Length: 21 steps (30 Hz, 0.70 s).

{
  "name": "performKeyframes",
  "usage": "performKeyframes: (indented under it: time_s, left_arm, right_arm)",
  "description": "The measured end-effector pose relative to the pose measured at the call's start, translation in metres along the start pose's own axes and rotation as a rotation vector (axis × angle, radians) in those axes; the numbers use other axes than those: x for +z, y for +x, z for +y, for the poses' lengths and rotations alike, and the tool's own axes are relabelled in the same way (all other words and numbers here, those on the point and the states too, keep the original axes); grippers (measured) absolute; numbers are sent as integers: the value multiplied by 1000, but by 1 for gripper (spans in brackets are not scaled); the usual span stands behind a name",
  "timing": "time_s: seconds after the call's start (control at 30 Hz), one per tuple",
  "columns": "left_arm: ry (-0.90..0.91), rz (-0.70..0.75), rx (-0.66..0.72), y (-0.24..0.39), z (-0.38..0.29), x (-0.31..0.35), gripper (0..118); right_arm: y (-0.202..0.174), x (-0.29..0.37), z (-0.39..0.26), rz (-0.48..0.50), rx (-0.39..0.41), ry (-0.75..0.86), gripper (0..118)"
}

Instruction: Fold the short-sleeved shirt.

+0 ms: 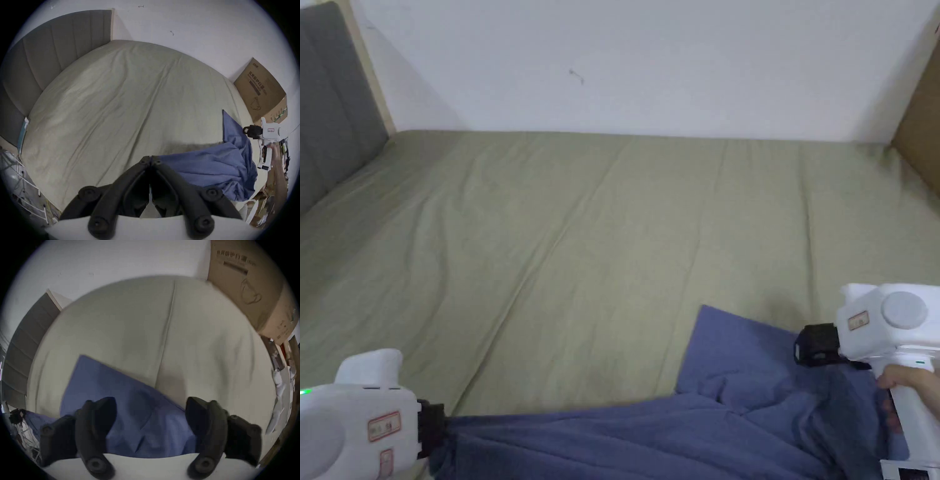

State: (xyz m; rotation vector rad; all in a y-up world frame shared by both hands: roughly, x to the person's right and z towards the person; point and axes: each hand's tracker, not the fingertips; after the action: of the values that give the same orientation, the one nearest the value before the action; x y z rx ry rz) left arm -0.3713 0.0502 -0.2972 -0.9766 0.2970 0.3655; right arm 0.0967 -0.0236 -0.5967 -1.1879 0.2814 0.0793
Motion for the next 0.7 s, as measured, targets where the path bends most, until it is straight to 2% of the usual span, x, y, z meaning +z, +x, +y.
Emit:
performKeyframes:
  time_s: [0.03,0.07,0.1,0.13,0.17,0.2,0.23,0.33,0.43,0.53,0.57,0.7]
  left_arm:
    - [4,-4,-5,-2,1,-1,0]
    - [4,-6,-3,-2,1,0,0]
    - [3,-11,3,-2,1,0,0]
    - [5,-18,8,-2,1,2,0]
    - [6,-20,10,0,1,3,0]
    - [5,-14,4,2,2,4,0]
    - [5,-5,-3,4,2,5,0]
    - [22,-7,-8,6,3,17,0]
    - [47,0,-14,3,12,26,0]
    - [101,27,-25,6,23,46,0]
    - [125,20,-27,7,28,55,0]
    - [223,26,-65,15,50,91,0]
  right_arm:
    - [-3,-9,-4,-34,48,-20,63]
    - [-7,-11,-8,-57,74,32,61]
    - [-15,-2,-13,-51,94,95,47]
    - [-18,1,-14,-8,145,97,12]
    - [-22,2,-13,7,154,93,4]
    - [-23,-1,-12,-38,145,85,4]
    - [-25,-2,-10,-64,170,76,4]
    - [-26,9,-8,-60,154,86,4]
    - [-17,47,-1,-22,108,147,4]
    - [-15,104,-1,-87,135,252,4]
    - [-12,128,-1,-112,119,280,4]
    - [8,214,-6,-71,20,411,4]
